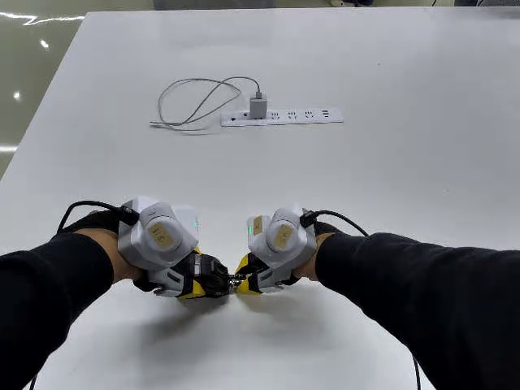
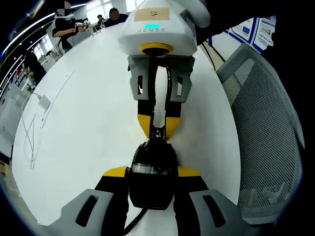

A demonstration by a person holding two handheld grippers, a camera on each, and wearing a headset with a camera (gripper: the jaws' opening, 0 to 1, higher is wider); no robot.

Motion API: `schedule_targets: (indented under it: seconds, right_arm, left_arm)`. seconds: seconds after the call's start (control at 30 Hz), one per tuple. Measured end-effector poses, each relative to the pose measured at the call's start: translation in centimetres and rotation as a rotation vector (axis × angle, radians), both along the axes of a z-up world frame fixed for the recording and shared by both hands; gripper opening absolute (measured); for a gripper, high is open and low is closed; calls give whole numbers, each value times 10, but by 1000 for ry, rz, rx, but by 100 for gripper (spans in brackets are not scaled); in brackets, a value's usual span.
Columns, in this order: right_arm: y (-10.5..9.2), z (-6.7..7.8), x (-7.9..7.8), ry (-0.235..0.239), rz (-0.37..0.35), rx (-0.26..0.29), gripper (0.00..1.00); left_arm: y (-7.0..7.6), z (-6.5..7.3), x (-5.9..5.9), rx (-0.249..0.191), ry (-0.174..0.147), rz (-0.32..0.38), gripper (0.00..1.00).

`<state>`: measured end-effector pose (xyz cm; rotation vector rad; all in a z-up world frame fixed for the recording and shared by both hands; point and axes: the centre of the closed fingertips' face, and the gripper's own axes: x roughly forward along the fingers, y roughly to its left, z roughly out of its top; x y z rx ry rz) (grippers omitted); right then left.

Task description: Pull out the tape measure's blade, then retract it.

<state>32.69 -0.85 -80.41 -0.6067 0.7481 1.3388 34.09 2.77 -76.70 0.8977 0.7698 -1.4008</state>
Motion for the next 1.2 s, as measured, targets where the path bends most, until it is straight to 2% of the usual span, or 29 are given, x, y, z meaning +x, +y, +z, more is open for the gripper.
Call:
schedule_targets:
  seconds: [1.2]
  right_arm:
    - [-21, -1, -2, 4, -28, -10, 10]
  left_arm:
    - [-1, 0, 1, -10, -1, 12, 30]
